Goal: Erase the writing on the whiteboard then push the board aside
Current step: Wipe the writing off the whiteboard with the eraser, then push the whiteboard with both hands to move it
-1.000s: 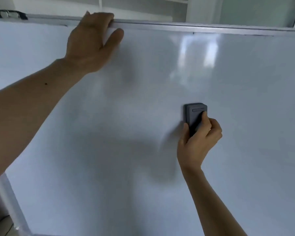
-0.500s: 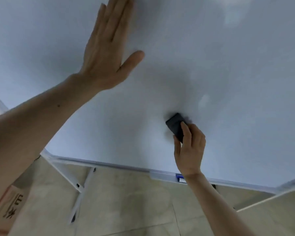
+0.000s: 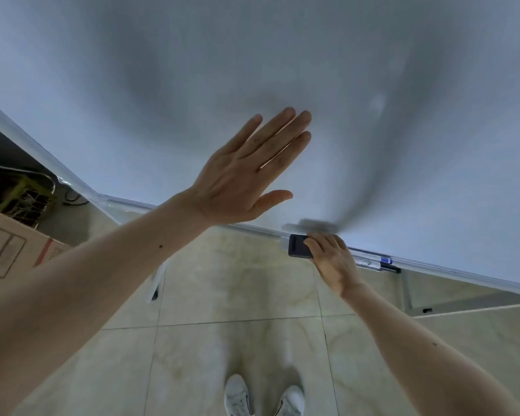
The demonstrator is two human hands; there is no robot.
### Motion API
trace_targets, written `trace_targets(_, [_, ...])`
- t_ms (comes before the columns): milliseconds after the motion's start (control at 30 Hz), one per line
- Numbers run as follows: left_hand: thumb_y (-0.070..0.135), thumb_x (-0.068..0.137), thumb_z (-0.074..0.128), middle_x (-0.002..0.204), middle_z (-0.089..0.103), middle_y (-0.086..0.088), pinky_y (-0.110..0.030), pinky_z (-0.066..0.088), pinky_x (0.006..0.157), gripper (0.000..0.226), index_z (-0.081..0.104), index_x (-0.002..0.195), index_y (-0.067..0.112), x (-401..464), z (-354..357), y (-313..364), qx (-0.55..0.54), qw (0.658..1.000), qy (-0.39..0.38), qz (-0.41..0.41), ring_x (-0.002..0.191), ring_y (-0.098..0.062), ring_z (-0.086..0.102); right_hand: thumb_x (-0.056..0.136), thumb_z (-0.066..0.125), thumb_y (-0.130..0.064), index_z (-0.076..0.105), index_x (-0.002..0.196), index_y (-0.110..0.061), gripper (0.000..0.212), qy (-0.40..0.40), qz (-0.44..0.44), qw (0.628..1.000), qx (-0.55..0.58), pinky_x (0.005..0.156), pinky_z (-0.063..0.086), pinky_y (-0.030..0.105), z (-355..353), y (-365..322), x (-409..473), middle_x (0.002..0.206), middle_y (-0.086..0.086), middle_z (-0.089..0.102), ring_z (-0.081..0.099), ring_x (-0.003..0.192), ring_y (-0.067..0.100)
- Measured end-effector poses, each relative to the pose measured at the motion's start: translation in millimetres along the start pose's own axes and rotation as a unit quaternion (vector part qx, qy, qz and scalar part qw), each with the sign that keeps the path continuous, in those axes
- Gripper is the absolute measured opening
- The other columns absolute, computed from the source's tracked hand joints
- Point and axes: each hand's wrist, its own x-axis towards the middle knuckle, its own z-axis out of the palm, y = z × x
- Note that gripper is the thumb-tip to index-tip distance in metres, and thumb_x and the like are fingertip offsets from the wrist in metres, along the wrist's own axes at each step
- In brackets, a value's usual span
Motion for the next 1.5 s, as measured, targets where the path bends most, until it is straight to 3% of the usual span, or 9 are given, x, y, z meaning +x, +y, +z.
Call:
trace_targets(333, [0.047, 0.1, 0.045, 0.159, 0.03, -0.015, -0.049, 0.014, 0.124, 0.067, 0.031, 0.152, 0.008, -12, 31, 13, 0.022, 0.999, -0.04, 0.021, 0.149, -0.034, 0.023, 0.046, 0.087, 0.012, 0.071, 0.089, -0.001, 0.047, -0.051, 0.006, 0.999, -0.01, 0.075, 0.059, 0.042, 32, 13, 0, 0.106, 0.018, 0.071, 0.07, 0.092, 0.036])
trace_targets(600, [0.048, 0.103, 0.04, 0.16, 0.025, -0.014, -0.049, 0.015, 0.124, 0.065, 0.03, 0.153, 0.007, -6, 19, 10, 0.031, 0.998, -0.053, 0.012, 0.15, -0.033, 0.02, 0.059, 0.085, 0.003, 0.068, 0.09, -0.006, 0.036, 0.017, -0.024, 1.0, -0.008, 0.07, 0.053, 0.04, 13, 12, -3, 0.091, 0.009, 0.064, 0.063, 0.078, 0.031])
trace_targets(800, [0.046, 0.101, 0.045, 0.161, 0.021, -0.012, -0.051, 0.019, 0.122, 0.066, 0.028, 0.153, 0.009, 13, -26, -4, 0.054, 0.998, -0.023, 0.026, 0.15, -0.032, 0.02, 0.077, 0.081, -0.011, 0.067, 0.105, -0.006, 0.031, 0.115, -0.098, 0.988, 0.013, 0.084, 0.052, 0.039, -68, 19, -11, 0.108, 0.009, 0.066, 0.063, 0.093, 0.028])
trace_targets(933, [0.046, 0.099, 0.05, 0.162, 0.021, -0.012, -0.05, 0.017, 0.123, 0.069, 0.027, 0.153, 0.01, 27, -60, -14, 0.072, 0.997, 0.002, 0.037, 0.151, -0.031, 0.018, 0.092, 0.062, -0.025, 0.055, 0.12, -0.009, 0.032, 0.216, -0.106, 0.97, -0.031, 0.09, 0.047, 0.039, -135, 35, -18, 0.114, 0.013, 0.067, 0.057, 0.102, 0.027])
trace_targets(1233, [0.046, 0.1, 0.044, 0.162, 0.024, -0.012, -0.048, 0.017, 0.123, 0.067, 0.029, 0.153, 0.009, 85, -134, -25, 0.097, 0.987, 0.088, 0.088, 0.151, -0.03, 0.019, 0.092, 0.062, -0.038, 0.048, 0.133, -0.006, 0.054, 0.353, 0.002, 0.923, -0.153, 0.097, 0.045, 0.046, -315, 72, -45, 0.128, 0.019, 0.062, 0.056, 0.118, 0.034])
trace_targets(1500, [0.051, 0.1, 0.04, 0.163, 0.021, -0.008, -0.047, 0.018, 0.123, 0.068, 0.028, 0.154, 0.011, 194, -177, 29, 0.091, 0.97, 0.137, 0.177, 0.152, -0.026, 0.017, 0.093, 0.058, -0.051, 0.037, 0.146, -0.008, 0.072, 0.373, 0.091, 0.887, -0.256, 0.109, 0.038, 0.049, -415, 119, -95, 0.15, 0.016, 0.044, 0.045, 0.136, 0.035])
